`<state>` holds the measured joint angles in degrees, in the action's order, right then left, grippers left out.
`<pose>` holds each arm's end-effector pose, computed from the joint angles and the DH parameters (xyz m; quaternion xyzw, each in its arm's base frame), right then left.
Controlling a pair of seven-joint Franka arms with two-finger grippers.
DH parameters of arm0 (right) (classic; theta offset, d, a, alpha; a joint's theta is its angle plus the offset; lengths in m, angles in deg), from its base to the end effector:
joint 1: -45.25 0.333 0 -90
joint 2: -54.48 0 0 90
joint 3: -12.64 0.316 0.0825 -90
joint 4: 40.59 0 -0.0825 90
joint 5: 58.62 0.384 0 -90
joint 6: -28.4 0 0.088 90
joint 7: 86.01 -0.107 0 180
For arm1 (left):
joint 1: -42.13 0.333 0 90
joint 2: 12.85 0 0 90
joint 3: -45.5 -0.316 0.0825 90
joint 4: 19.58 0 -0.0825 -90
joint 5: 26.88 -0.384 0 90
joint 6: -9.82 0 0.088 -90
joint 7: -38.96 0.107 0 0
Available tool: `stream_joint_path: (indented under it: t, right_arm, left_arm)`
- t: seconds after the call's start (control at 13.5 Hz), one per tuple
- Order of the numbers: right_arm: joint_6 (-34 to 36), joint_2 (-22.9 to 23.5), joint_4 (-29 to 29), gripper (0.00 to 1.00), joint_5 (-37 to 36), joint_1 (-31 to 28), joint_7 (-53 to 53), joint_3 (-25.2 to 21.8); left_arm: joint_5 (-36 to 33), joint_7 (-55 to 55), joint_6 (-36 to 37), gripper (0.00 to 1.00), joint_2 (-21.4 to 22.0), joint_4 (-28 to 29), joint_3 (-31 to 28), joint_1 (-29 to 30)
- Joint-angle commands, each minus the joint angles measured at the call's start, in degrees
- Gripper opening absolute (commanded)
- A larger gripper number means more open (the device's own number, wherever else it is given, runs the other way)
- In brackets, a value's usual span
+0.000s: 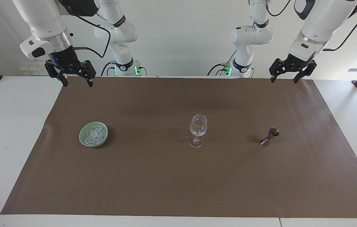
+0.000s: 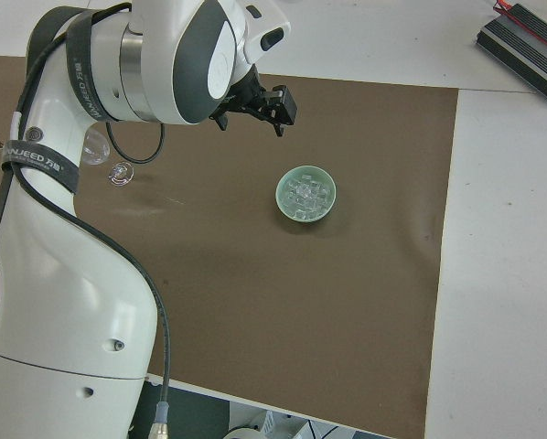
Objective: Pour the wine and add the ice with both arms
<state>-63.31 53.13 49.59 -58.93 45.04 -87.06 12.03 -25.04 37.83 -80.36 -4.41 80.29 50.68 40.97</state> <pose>0.5505 -0.0085 0.6387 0.9995 -0.0163 0.0251 0.0025 0.5031 -0.0627 0.6214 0.9989 -0.0447 -0.0118 0.0087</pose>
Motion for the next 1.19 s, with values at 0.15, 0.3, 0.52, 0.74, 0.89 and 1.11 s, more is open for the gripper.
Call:
stream_joint_path:
  t: [0.15, 0.3, 0.52, 0.74, 0.89, 1.11]
  right_arm:
    - [0.5, -0.7, 0.7, 1.00, 1.5, -0.4, 1.6, 0.1]
    - [0.5, -0.7, 0.7, 1.00, 1.5, -0.4, 1.6, 0.1]
    - [0.5, -0.7, 0.7, 1.00, 1.5, -0.4, 1.6, 0.1]
    - [0.5, -0.7, 0.7, 1.00, 1.5, -0.4, 1.6, 0.1]
    - [0.5, -0.7, 0.7, 1.00, 1.5, -0.4, 1.6, 0.1]
    - [0.5, -0.8, 0.7, 1.00, 1.5, -0.4, 1.6, 0.1]
  left_arm:
    - [0.5, 0.3, 0.6, 1.00, 0.0, 0.9, -1.6, -1.2]
    - [0.5, 0.5, 0.4, 1.00, -0.3, 0.9, -1.8, -1.7]
    - [0.5, 0.6, -0.2, 1.00, -0.6, 0.7, -2.1, -1.7]
    - [0.6, 0.4, 1.8, 1.00, -4.3, -4.2, -1.8, -1.9]
    - [0.5, 0.7, 1.9, 1.00, -2.7, -4.0, -1.8, -1.9]
    - [0.6, 1.0, 1.7, 1.00, -0.8, -1.5, -1.8, -1.0]
